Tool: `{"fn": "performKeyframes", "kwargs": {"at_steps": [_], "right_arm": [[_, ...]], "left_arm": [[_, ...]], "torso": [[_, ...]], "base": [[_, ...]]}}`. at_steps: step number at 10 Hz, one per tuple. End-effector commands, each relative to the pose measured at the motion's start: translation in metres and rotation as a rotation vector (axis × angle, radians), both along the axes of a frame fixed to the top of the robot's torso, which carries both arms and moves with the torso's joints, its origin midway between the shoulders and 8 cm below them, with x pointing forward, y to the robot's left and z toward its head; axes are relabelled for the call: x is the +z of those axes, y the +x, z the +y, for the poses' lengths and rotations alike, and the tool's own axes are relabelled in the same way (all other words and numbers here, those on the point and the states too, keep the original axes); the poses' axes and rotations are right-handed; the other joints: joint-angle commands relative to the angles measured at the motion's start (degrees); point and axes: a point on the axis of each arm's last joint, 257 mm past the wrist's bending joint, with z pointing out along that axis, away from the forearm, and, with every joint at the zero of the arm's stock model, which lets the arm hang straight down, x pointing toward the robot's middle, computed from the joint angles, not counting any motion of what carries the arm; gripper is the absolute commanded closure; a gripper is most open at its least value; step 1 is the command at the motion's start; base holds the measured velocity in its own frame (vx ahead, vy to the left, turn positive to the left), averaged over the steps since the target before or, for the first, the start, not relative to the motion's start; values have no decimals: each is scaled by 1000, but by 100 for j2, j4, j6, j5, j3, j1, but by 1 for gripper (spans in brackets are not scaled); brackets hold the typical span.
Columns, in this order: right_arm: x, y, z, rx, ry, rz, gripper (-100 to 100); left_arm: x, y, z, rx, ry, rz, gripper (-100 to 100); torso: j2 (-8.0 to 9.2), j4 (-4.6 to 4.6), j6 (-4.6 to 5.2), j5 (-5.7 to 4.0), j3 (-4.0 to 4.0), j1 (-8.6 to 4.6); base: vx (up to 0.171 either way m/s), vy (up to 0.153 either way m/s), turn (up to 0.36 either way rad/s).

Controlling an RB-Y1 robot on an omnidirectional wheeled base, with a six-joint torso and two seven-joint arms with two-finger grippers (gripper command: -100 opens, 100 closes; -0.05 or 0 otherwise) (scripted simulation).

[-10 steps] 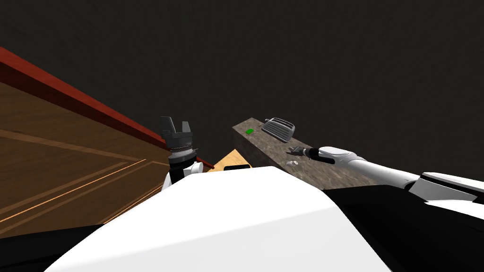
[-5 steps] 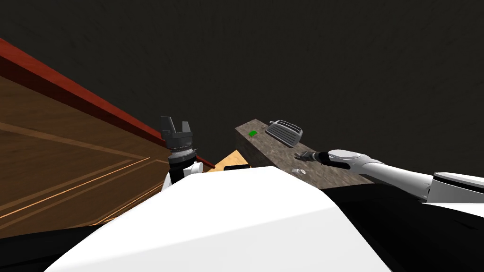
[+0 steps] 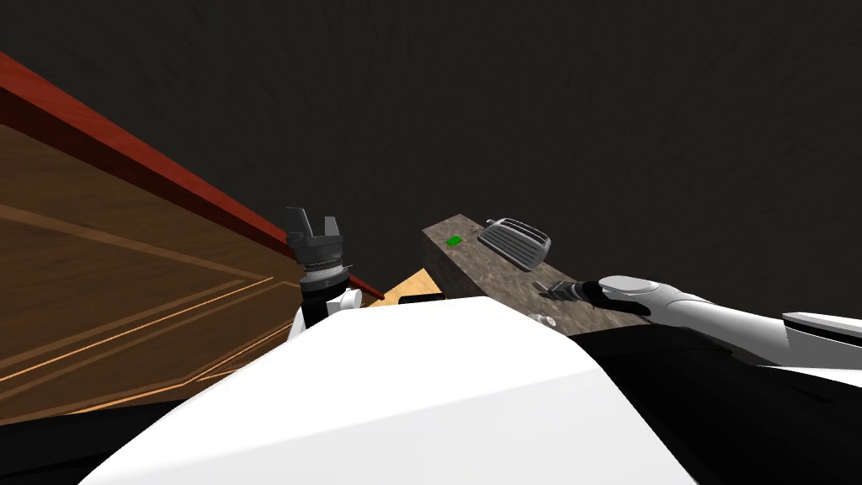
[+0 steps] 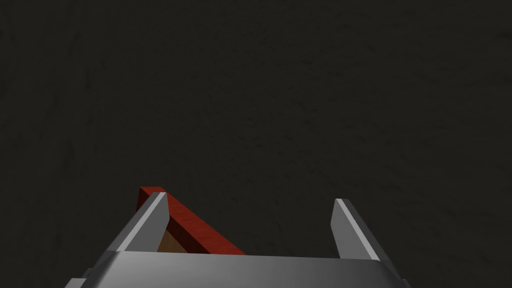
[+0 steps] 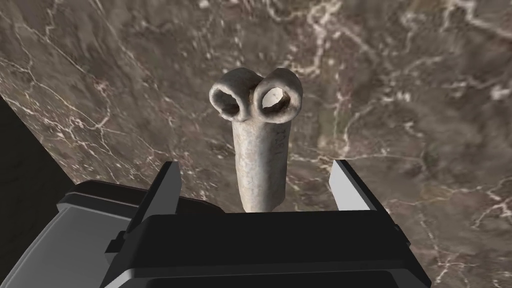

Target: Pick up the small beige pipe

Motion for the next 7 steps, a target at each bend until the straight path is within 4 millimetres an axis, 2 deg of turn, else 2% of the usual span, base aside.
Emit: {"fn": "performKeyframes", "kwargs": {"at_steps": [1,2,3,4,5,6,7], "right_arm": [[-4,-15,-5,-16,-3,29,-100],[-3,-10,-3,-11,-2,17,-100],[-3,-11,-4,-12,-2,20,0],[-15,-19,-2,-20,-1,20,-100],[-23,-24,-1,-26,-1,21,-100],[-18,-22,-2,-23,2,22,-100],[-19,-23,-2,-23,0,21,100]], "left_arm": [[0,0,0,0,0,0,0],[0,0,0,0,0,0,0],[0,0,0,0,0,0,0],[0,0,0,0,0,0,0],[0,0,0,0,0,0,0],[0,0,0,0,0,0,0],[0,0,0,0,0,0,0]], "torso": [[0,0,0,0,0,0],[5,1,1,1,3,2],[11,3,2,2,7,4],[16,4,2,2,9,5],[11,3,0,-1,7,-3],[4,1,1,-3,3,-13],[9,2,2,-1,5,-6]], "base": [[32,-1,53],[12,-1,8],[0,0,0],[25,-21,67],[49,-47,80],[23,-24,15],[0,0,0]]}}
